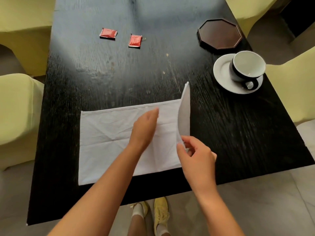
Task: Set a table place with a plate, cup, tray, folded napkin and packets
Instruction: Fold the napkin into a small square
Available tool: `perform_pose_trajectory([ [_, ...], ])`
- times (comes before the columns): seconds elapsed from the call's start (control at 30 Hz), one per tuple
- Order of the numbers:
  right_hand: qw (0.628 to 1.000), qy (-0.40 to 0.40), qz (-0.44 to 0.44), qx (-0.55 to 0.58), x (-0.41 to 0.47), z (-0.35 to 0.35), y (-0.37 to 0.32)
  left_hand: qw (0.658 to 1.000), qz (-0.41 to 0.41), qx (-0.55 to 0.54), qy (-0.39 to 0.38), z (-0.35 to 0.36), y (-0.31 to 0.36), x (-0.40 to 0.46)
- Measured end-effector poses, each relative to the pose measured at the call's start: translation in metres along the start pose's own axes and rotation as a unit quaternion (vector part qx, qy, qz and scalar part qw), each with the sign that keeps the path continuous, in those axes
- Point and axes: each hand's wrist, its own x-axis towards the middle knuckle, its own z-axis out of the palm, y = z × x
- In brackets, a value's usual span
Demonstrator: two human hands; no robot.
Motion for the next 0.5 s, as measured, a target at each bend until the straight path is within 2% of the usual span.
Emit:
perform_pose_trajectory([
  [0.07,1.0,-0.018,-0.017,-0.016,-0.004,0.011,-0.003,0.993,-0.063,-0.046,-0.094,-0.005,0.02,0.017],
  [0.1,0.999,-0.027,-0.026,-0.032,-0.006,0.016,-0.004,0.99,-0.069,-0.047,-0.112,-0.009,0.025,0.025],
  [0.23,0.995,-0.052,-0.052,-0.073,-0.014,0.035,-0.013,0.998,-0.026,-0.034,-0.047,-0.034,0.033,0.048],
  [0.4,0.985,-0.103,-0.092,-0.102,-0.022,0.064,-0.034,0.998,-0.046,-0.027,-0.021,-0.071,0.016,0.051],
  [0.5,0.978,-0.125,-0.125,-0.114,-0.029,0.085,-0.046,0.998,-0.037,-0.041,0.021,-0.091,0.001,0.047],
])
